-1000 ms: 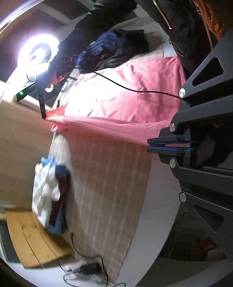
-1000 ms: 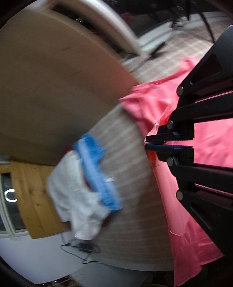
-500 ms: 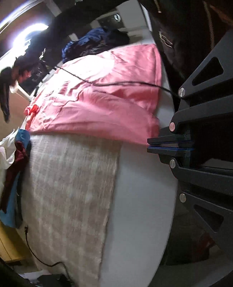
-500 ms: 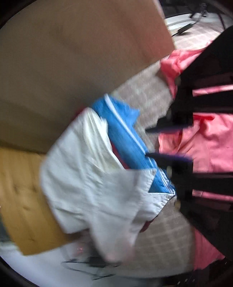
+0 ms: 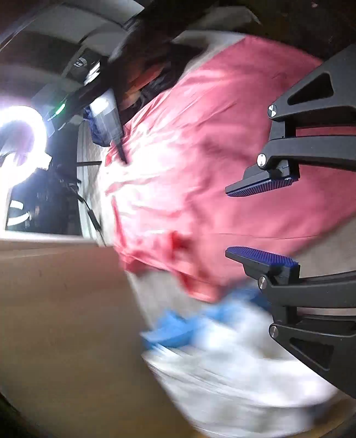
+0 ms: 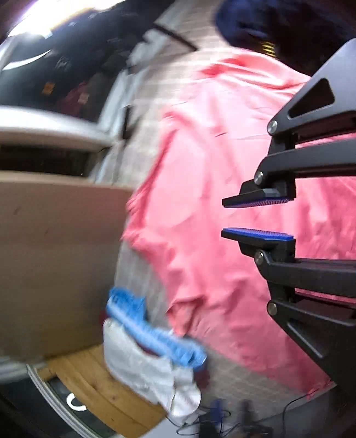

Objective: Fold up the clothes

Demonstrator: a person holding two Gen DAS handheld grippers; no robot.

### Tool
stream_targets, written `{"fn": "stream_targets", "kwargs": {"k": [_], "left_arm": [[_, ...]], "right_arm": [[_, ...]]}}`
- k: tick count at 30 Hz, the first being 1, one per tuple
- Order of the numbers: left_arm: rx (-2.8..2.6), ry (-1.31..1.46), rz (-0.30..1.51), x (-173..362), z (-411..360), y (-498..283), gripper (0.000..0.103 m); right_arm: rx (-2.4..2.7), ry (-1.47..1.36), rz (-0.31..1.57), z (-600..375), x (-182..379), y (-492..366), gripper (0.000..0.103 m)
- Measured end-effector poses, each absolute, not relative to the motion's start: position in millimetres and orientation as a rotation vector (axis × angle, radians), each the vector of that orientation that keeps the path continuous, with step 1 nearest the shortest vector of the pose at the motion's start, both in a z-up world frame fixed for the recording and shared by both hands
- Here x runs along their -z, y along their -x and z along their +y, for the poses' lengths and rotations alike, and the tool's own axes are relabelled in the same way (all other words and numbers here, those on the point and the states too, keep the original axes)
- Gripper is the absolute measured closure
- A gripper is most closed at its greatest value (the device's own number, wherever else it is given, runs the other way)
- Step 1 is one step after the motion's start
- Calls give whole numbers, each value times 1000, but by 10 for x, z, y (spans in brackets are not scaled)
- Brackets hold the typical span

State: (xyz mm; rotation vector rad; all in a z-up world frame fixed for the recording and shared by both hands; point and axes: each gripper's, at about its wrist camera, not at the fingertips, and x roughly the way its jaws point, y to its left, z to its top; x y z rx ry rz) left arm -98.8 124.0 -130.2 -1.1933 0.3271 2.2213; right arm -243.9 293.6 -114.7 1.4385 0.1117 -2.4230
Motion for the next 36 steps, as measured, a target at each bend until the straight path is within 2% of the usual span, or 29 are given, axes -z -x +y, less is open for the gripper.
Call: {"fn": "stream_targets", "kwargs": {"k": [4,8,9,10,11,12,16,17,19,21,23,26,30,36], "left_arm": [[-2165,1245,448,1667,1616,1690,67],[-2090,1299,585,2034,1866,1986,68],[-2091,1321,585,2079,1880,2051,73],[-2094,1344,582,2122,1892,2118,94],[-2121,1368,540,2114,1840,2199,101],[-2150,1392,495,2103,1783,2281,102],[-2671,1425,517,1832,1310,2578,102],[-2735,1432,433,1750,1164,2639,101],[-2756,1424,421,1670,1082,2690,90],[-2787,1373,536,1603,1105,2686,86],[-2773,1360,570,1583,1126,2665,78],[-2653,1407,460,1618,1108,2617,77],[-2617,1445,381,1458,842,2164,77],[-2649,1505,303,1013,217,1046,77]], "right_arm": [[2422,-1493,87,3163,1415,2263,88],[2429,-1528,97,3359,1595,2159,86],[2431,-1537,95,3402,1631,2148,86],[2433,-1547,93,3445,1667,2138,86],[2434,-1556,92,3487,1703,2128,86],[2433,-1568,90,3516,1743,2129,86],[2428,-1554,119,3527,1785,2102,86],[2422,-1551,153,3499,1791,2093,85],[2410,-1548,221,3440,1796,2079,81],[2390,-1555,276,3378,1797,2086,76],[2373,-1557,304,3354,1798,2103,76],[2360,-1560,298,3369,1805,2137,76],[2359,-1552,237,3457,1795,2143,75],[2389,-1445,-40,3750,1467,1928,75]]}}
